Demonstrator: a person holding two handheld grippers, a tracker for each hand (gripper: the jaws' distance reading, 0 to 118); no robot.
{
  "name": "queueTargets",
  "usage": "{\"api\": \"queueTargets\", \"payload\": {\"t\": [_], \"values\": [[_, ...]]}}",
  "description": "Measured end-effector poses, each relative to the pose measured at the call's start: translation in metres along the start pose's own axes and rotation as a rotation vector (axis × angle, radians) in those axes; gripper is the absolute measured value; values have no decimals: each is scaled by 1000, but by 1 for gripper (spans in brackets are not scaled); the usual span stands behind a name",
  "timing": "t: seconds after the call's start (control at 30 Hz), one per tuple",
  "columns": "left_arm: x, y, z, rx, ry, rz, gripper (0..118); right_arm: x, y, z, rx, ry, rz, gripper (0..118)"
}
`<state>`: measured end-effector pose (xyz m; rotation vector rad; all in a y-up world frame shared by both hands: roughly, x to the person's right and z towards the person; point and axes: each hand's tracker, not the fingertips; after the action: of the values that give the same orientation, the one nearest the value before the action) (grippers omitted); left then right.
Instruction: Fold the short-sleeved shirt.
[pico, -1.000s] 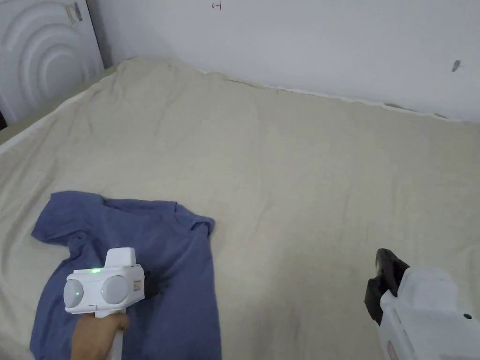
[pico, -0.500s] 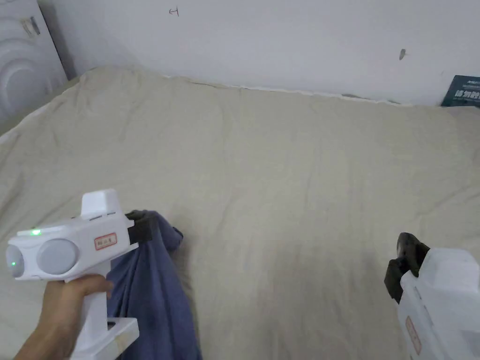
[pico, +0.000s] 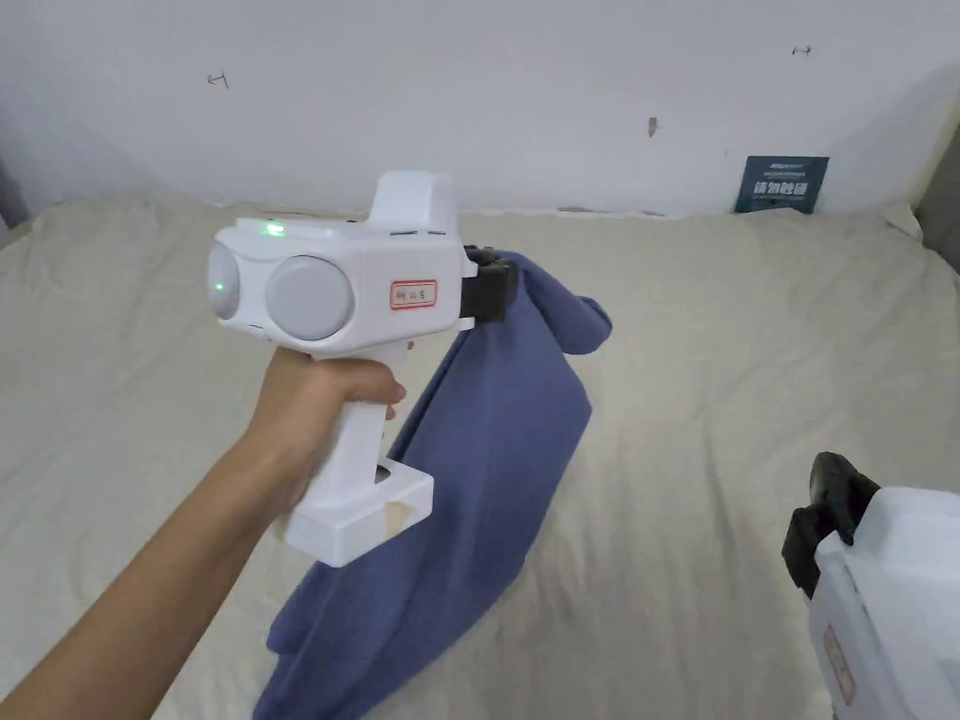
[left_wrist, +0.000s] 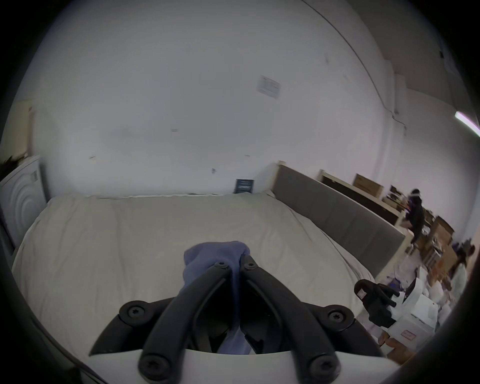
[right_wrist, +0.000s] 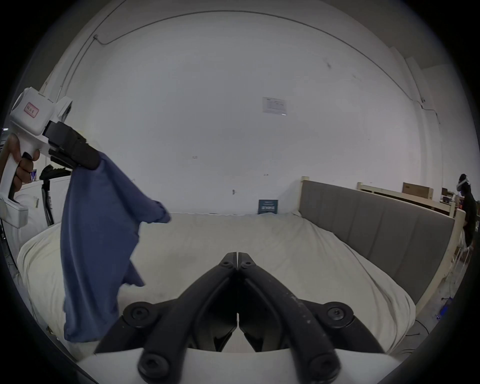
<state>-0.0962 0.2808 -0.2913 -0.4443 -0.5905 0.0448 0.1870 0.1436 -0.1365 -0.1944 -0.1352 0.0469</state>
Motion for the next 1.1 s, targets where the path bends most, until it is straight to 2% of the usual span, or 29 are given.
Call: {"api": "queueTargets", "payload": {"t": [0.13, 0.27, 0.47, 0.7, 0.73, 0.83, 0.87, 0.9, 0.93, 0.97, 1.0, 1.1], "values": [[28, -18, -42, -60, -82, -5, 4, 22, -3, 5, -6, -47, -2, 1], [39, -64, -82, -171, -146, -1, 4, 38, -7, 8, -15, -89, -17, 1], [35, -164, -126, -408, -86, 5, 4, 45, -16, 6, -45, -104, -18, 1], [21, -260, -156, -647, 34, -34, 6, 34, -22, -1, -76, -75, -24, 1], [21, -266, -157, -654, 56, -31, 13, 32, -22, -2, -78, -69, -24, 1], [18, -265, -148, -573, 56, 30, 21, 24, -20, -2, -77, -53, -22, 1], [19, -259, -141, -545, 64, 49, 38, 22, -18, -2, -75, -49, -21, 1], [19, -253, -135, -526, 67, 53, 61, 20, -17, -3, -72, -44, -20, 1], [18, -247, -129, -500, 64, 58, 92, 19, -15, -3, -69, -39, -19, 1], [18, -239, -120, -458, 66, 67, 111, 17, -13, -3, -64, -32, -17, 1], [18, -230, -109, -399, 81, 67, 118, 15, -10, -3, -60, -26, -13, 1], [15, -199, -77, -233, 126, 40, 113, 8, -1, -3, -37, -14, -8, 1]]}}
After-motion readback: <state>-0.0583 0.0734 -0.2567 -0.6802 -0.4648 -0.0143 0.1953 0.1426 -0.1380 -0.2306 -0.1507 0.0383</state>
